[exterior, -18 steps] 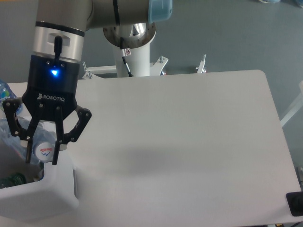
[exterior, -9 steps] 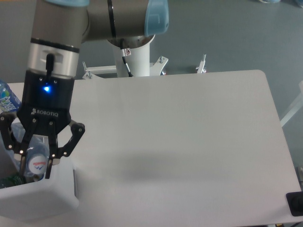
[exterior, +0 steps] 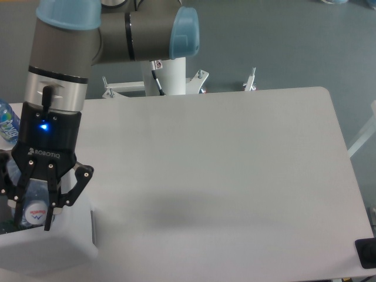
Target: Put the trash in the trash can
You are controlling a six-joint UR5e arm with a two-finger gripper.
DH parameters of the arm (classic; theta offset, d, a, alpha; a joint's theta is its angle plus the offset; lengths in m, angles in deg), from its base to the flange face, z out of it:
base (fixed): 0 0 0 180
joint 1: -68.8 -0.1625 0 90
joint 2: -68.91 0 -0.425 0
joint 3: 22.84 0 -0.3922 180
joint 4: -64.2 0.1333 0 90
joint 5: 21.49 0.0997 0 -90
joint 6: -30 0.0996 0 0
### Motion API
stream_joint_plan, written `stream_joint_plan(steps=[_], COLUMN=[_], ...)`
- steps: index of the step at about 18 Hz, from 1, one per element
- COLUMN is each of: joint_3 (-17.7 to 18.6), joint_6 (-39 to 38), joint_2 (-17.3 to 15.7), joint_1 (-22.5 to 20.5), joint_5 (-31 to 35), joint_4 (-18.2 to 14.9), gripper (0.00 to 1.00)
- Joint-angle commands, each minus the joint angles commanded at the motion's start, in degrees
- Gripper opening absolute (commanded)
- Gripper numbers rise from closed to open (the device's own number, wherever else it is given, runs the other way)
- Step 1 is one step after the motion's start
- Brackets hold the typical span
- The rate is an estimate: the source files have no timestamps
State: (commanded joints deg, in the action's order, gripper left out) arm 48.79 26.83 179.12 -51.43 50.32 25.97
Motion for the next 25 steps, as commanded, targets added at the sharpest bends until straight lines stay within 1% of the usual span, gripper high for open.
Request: stream_joint_plan(steps=[3, 5, 6, 7, 8, 10, 12, 13, 15, 16, 17, 18, 19, 20, 21, 23, 25], joint_3=[0.0, 1.4, 1.9, 1.9, 2.0, 2.8, 4.3, 4.6, 4.8, 4.8, 5.0, 5.0, 5.1, 5.1, 5.1, 5.1, 5.2], joint_6=[0.1, 0.1, 0.2, 0.8, 2.9, 9.4, 16.1, 19.9, 28.8, 33.2, 37.2, 40.7, 44.0, 47.1, 49.8, 52.0, 52.0], joint_2=[-1.5, -2.7, -3.9, -4.0, -4.0, -4.0, -4.0, -4.2, -4.7, -5.1, -5.3, -5.5, -6.2, -7.1, -8.0, -8.4, -8.7], joint_1=[-1.4, -4.3, -6.2, -7.5, -8.3, -11.2, -12.6, -12.7, -12.9, -13.8, -14.2, -14.5, -15.9, -17.4, -18.2, -19.3, -20.0], joint_5=[0.0, 0.0, 0.0, 0.1, 0.7, 5.7, 10.5, 13.7, 23.2, 26.3, 27.8, 28.5, 28.7, 28.7, 28.7, 28.7, 28.1], joint_4=[0.0, 0.0, 0.0, -0.1, -0.3, -0.8, -1.2, -2.5, -6.5, -8.2, -10.7, -14.0, -17.6, -20.7, -23.1, -25.2, -25.8], gripper=[1.0, 1.0, 1.0, 1.0, 1.0, 1.0, 1.0, 1.0, 1.0, 1.0, 1.0, 1.0, 1.0, 1.0, 1.0, 1.0, 1.0])
